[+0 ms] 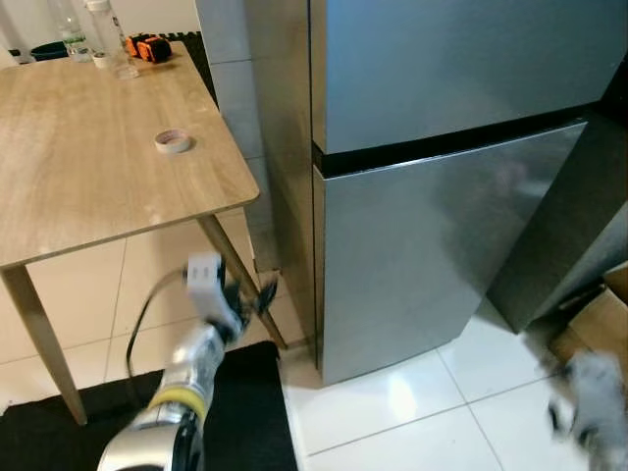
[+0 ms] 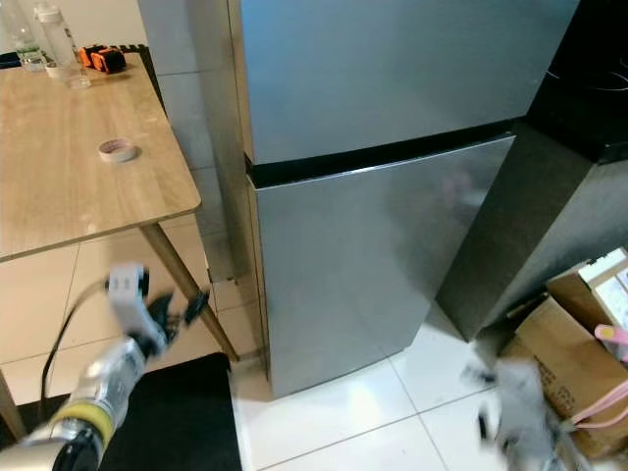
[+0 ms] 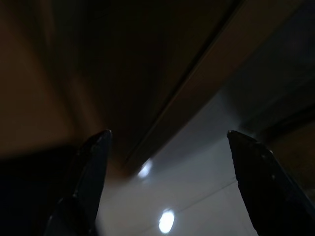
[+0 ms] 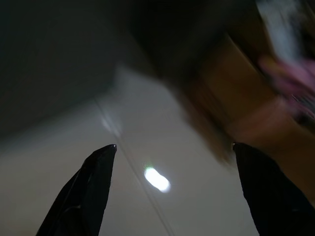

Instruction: Restocking fridge

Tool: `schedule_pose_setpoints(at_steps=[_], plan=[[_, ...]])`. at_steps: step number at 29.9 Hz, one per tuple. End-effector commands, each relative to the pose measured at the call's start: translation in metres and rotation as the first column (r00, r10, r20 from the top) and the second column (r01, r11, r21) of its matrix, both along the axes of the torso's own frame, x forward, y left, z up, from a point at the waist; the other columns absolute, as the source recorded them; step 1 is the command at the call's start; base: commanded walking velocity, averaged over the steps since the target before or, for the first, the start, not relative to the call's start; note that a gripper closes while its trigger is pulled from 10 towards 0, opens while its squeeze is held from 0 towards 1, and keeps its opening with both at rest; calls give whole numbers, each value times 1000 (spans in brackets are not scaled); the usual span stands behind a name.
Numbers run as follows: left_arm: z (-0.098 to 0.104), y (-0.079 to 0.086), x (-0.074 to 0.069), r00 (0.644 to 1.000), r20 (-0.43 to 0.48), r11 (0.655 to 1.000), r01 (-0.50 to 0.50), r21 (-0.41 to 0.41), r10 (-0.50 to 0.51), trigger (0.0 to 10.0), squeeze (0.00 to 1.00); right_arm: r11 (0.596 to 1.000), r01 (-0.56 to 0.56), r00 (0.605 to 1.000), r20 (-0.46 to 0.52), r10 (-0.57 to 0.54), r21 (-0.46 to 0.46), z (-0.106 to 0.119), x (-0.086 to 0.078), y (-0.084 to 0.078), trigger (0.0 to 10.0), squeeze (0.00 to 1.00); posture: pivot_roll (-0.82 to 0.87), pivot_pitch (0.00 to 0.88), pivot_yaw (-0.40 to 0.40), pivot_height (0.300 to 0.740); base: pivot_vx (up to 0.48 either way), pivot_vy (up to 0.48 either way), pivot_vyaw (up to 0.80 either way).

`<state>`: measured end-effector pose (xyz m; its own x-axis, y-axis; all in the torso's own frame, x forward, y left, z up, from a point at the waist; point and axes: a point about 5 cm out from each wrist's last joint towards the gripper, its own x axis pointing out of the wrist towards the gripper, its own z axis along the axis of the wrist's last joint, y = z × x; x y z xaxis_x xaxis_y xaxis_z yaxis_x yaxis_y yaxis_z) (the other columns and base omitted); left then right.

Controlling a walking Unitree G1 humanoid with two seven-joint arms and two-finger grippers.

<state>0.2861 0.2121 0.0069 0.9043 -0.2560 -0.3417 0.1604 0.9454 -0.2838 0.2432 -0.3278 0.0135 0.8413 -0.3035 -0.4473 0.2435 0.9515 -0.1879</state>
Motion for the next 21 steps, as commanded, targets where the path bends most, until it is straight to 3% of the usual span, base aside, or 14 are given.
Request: schedule_pose_setpoints(at_steps=[1, 3, 4, 6, 7, 8, 9, 11, 12, 13, 15, 16, 20, 21], plan=[[-4, 10, -5, 999, -48, 998, -12, 61, 15, 10000, 0, 994, -65, 998, 12, 64, 90, -7, -2, 10, 10000, 0, -1, 0, 4, 740, 0, 0, 0], [-20, 19, -23, 990, -128, 995, -57, 77, 66, 10000, 0, 948, -213, 970, 165, 177, 236, 15, 17, 14, 10000, 0, -1, 0, 4, 740, 0, 0, 0], [-20, 19, -23, 990, -128, 995, -57, 77, 66, 10000, 0, 948, -213, 970, 165, 177, 236, 15, 17, 14, 10000, 0, -1, 0, 4, 740, 0, 0, 0], [-33, 26, -39, 974, -194, 991, -98, 95, 115, 10000, 0, 862, -398, 894, 341, 289, 313, 41, 33, 21, 10000, 0, -5, 0, 3, 740, 0, 0, 0], [-33, 26, -39, 974, -194, 991, -98, 95, 115, 10000, 0, 862, -398, 894, 341, 289, 313, 41, 33, 21, 10000, 0, -5, 0, 3, 740, 0, 0, 0], [-45, 28, -55, 955, -262, 986, -109, 128, 140, 10000, 0, 740, -593, 765, 508, 396, 316, 74, 46, 29, 10000, 184, -4, 0, 1, 740, 0, 0, 0], [-49, 29, -61, 947, -286, 984, -108, 143, 146, 10000, 0, 691, -657, 710, 559, 429, 303, 86, 50, 33, 10000, 259, -5, 0, 0, 740, 0, 0, 0], [-51, 29, -63, 943, -298, 983, -106, 151, 147, 10000, 0, 667, -684, 683, 580, 444, 295, 91, 51, 35, 10000, 259, -5, 0, 0, 740, 0, 0, 0], [-54, 28, -67, 938, -314, 982, -102, 158, 148, 10000, 0, 624, -731, 632, 620, 465, 276, 102, 54, 40, 10000, 682, -5, 0, 0, 740, 0, 0, 0], [-59, 27, -74, 927, -343, 981, -95, 170, 149, 10000, 0, 555, -800, 538, 684, 493, 229, 121, 56, 50, 10000, 1000, -5, 0, 0, 740, 0, 0, 0], [-70, 22, -89, 903, -404, 979, -75, 192, 148, 10000, 0, 411, -905, 342, 762, 549, 111, 157, 60, 72, 10000, 1000, 1, 0, -4, 740, 0, 0, 0], [-73, 21, -94, 894, -423, 978, -68, 198, 148, 10000, 0, 368, -927, 286, 773, 566, 73, 166, 60, 78, 10000, 1000, 1, 0, -4, 740, 0, 0, 0], [-83, 16, -110, 867, -481, 975, -23, 221, 129, 10000, 0, 221, -975, 135, 701, 700, -32, 185, 64, 103, 10000, 1000, 0, 0, -8, 740, 0, 0, 0], [-85, 15, -113, 861, -492, 975, -22, 222, 131, 10000, 0, 220, -973, 120, 665, 738, -70, 190, 70, 110, 10000, 1000, 1, 0, -12, 740, 0, 0, 0]])
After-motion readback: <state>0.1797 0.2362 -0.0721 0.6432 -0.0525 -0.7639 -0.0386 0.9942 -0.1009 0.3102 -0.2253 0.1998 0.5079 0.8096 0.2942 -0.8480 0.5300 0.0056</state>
